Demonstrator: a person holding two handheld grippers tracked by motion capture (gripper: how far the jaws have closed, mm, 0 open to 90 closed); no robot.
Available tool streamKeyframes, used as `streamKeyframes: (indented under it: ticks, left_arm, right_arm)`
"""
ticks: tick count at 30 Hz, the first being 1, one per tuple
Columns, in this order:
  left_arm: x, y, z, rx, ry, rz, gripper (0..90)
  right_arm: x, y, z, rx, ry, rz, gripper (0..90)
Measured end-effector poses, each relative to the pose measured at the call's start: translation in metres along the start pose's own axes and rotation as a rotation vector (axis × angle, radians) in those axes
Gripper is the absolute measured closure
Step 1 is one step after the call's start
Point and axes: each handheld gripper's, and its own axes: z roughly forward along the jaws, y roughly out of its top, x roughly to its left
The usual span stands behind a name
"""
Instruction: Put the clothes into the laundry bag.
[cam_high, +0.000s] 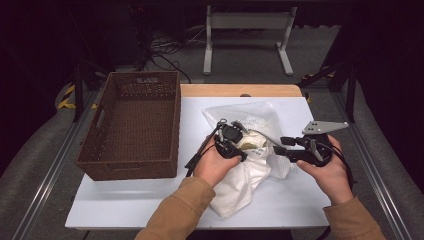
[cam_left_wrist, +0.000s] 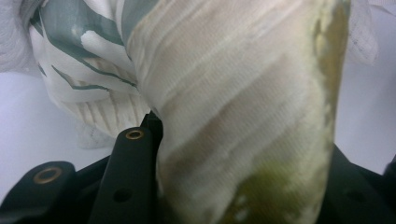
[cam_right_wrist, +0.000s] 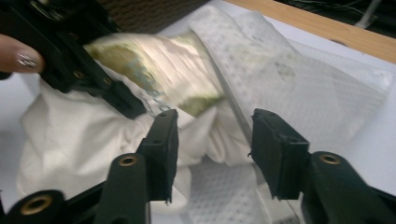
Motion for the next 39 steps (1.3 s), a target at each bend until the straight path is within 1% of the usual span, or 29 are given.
streamKeyframes:
  ticks: [2,5,7,9,14,18,21,27,28,29,31,32,34,35,36,37,38,39]
  left_arm:
    - [0.000,0.000,0.000,-0.001,-0.001,0.000,59.4]
    - [0.000,0.000,-0.001,-0.005,-0.002,0.003,59.5]
    - [-0.001,0.001,-0.001,-0.007,-0.001,0.005,59.4]
    - [-0.001,0.001,-0.002,-0.009,0.000,0.005,59.5]
    - [-0.001,0.001,-0.003,-0.012,-0.006,0.008,59.5]
    - [-0.001,0.001,-0.006,-0.020,-0.008,0.011,59.4]
    - [-0.002,0.002,-0.008,-0.022,-0.006,0.012,59.5]
    - [-0.005,0.004,-0.012,-0.030,0.001,0.023,59.4]
    - [-0.006,0.004,-0.013,-0.031,0.003,0.027,59.5]
    - [-0.007,0.005,-0.014,-0.033,0.001,0.024,59.4]
    - [-0.007,0.006,-0.014,-0.035,0.004,0.027,59.4]
    - [-0.007,0.006,-0.014,-0.034,0.003,0.028,59.4]
    - [-0.008,0.006,-0.014,-0.034,0.005,0.029,59.5]
    - [-0.008,0.006,-0.014,-0.034,0.005,0.029,59.5]
    - [-0.008,0.007,-0.014,-0.032,0.005,0.028,59.5]
    - [-0.008,0.007,-0.014,-0.032,0.007,0.030,59.5]
    - [-0.008,0.007,-0.014,-0.029,0.008,0.031,59.5]
    - [-0.008,0.008,-0.015,-0.029,0.008,0.032,59.5]
  right_arm:
    - [-0.003,-0.006,-0.002,0.007,-0.020,0.015,42.4]
    - [-0.006,-0.013,-0.002,0.022,-0.040,0.035,36.3]
    - [-0.007,-0.017,-0.002,0.033,-0.053,0.049,35.0]
    - [-0.009,-0.021,-0.001,0.040,-0.055,0.057,33.3]
    - [-0.011,-0.030,0.004,0.069,-0.061,0.070,31.9]
    - [-0.013,-0.035,0.009,0.093,-0.079,0.085,31.2]
    - [-0.013,-0.040,0.014,0.125,-0.082,0.095,29.9]
    - [-0.012,-0.048,0.021,0.153,-0.075,0.114,29.1]
    - [-0.012,-0.049,0.022,0.155,-0.070,0.117,30.9]
    - [-0.012,-0.050,0.023,0.160,-0.064,0.117,36.2]
    - [-0.012,-0.051,0.022,0.168,-0.051,0.106,49.0]
    - [-0.011,-0.052,0.022,0.170,-0.040,0.094,57.1]
    - [-0.010,-0.052,0.021,0.178,-0.029,0.076,68.2]
    - [-0.010,-0.052,0.021,0.178,-0.029,0.076,68.2]
    - [-0.009,-0.052,0.020,0.178,-0.026,0.066,72.1]
    - [-0.007,-0.051,0.018,0.174,-0.018,0.042,81.0]
    - [-0.007,-0.051,0.018,0.174,-0.018,0.042,81.0]
    - [-0.006,-0.050,0.017,0.172,-0.017,0.034,83.5]
